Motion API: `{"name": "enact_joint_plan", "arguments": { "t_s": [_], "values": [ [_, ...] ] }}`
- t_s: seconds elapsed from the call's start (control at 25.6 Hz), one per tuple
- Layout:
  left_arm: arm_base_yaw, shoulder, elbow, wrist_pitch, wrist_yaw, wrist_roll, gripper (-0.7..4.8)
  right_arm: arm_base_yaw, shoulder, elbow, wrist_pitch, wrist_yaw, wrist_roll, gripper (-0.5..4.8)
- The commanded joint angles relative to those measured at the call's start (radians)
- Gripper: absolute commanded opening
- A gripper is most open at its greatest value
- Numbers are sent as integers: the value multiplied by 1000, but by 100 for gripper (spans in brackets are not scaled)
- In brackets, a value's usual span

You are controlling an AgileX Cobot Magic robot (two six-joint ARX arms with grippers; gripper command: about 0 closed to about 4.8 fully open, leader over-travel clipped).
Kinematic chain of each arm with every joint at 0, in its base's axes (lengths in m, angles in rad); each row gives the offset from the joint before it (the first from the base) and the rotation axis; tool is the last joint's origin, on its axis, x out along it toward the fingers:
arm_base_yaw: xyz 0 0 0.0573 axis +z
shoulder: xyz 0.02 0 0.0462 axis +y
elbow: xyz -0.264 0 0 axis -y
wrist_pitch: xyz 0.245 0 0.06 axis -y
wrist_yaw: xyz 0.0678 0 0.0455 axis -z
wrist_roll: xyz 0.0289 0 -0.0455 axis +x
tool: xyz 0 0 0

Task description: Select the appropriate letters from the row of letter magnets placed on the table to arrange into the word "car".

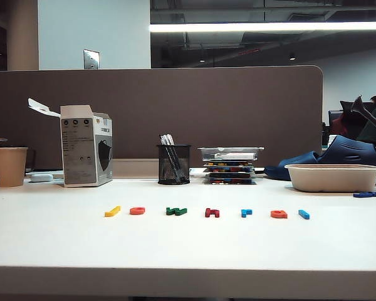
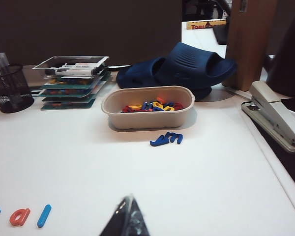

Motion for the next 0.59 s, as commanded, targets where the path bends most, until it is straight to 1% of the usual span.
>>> {"name": "enact_joint_plan", "arguments": {
  "t_s": [0.04,0.2,0.31,0.43,0.59],
  "values": [
    [-105,5,-64,-4,-151,7,-6,1,-5,5,20,13,-3,-6],
    [-215,19,-156,-2,-256,-5,-5,2,-5,4,20,16,-3,-6],
    [-264,28,-220,37,-282,-32,-5,2,-5,-1,19,17,-3,-6],
    [-290,30,-314,148,-291,-106,-5,2,-5,-13,23,21,-3,-6],
    [-290,30,-416,275,-291,-165,-5,2,-5,-30,30,21,-3,-6]
  ]
}}
